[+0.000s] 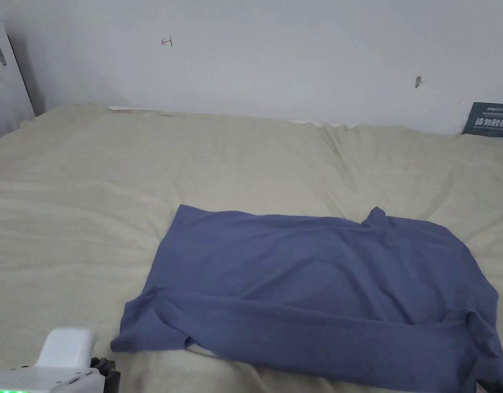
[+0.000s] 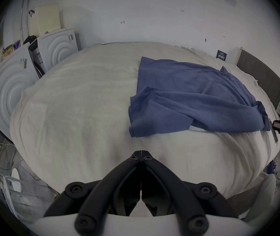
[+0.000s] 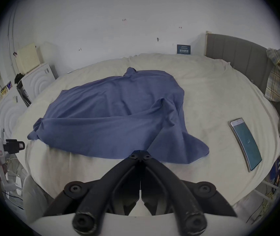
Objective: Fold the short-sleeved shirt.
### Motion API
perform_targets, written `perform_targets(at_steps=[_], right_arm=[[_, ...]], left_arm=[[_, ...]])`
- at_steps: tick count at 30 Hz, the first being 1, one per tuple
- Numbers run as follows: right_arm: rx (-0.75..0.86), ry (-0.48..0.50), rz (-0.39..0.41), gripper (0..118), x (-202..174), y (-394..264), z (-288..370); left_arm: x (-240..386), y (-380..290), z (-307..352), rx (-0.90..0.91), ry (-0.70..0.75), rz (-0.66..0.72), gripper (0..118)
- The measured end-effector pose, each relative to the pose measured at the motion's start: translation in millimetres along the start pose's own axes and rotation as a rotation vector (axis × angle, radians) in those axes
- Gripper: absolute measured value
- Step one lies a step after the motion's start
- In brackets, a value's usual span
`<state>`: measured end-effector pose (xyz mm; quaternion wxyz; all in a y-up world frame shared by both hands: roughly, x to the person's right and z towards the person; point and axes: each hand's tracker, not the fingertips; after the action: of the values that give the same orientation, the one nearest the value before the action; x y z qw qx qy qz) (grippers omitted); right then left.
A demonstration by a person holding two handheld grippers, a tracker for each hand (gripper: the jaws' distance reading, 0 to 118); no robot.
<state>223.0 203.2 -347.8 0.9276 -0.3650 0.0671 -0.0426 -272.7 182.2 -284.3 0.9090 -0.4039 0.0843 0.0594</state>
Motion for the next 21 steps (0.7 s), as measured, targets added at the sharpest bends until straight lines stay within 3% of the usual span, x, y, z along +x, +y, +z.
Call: perform_targets(at_steps=[3,4,5,6,7,11,16,17,19,21], right_arm=[[-0.004,-0.032,0.03,0,-2.8,2.0,-1.8],[-0.001,-0.028,0.028,0,-2.0,2.5,-1.2],[0.003,-0.024,0.019,0,-1.4,3.6,-0.6],[0.007,-0.018,0.011,0,-0.6,4.6,0.1],[0.008,-0.013,0.009,0,0.0,5.4,0.5],[0.009,-0.025,0.013,0,2.0,5.7,4.8],[-0.002,-0.045,0.009,0,10.5,3.3,5.6],[-0.006,-0.048,0.0,0,12.6,2.2,4.6],[-0.011,-0.056,-0.011,0,15.1,-0.1,4.2],[-0.016,-0.059,-0.018,0,18.7,-3.1,4.4]], left_arm=[[-0.9,14.0,-10.1,0.043,0.024,0.008,0],[-5.2,21.8,-15.1,0.06,0.028,0.032,9],[-7.0,29.3,-21.4,0.057,-0.004,0.05,39],[-10.5,36.3,-29.9,0.038,-0.032,0.072,94],[-12.9,42.3,-41.0,-0.004,-0.034,0.091,118],[-19.6,52.1,-69.3,-0.049,0.079,0.051,117],[-13.4,46.2,-90.4,-0.122,0.009,0.093,111],[-7.3,45.0,-91.4,-0.094,0.072,0.053,111],[1.3,44.4,-85.4,-0.063,0.099,0.002,101],[8.0,46.2,-79.4,-0.062,0.082,-0.003,82]])
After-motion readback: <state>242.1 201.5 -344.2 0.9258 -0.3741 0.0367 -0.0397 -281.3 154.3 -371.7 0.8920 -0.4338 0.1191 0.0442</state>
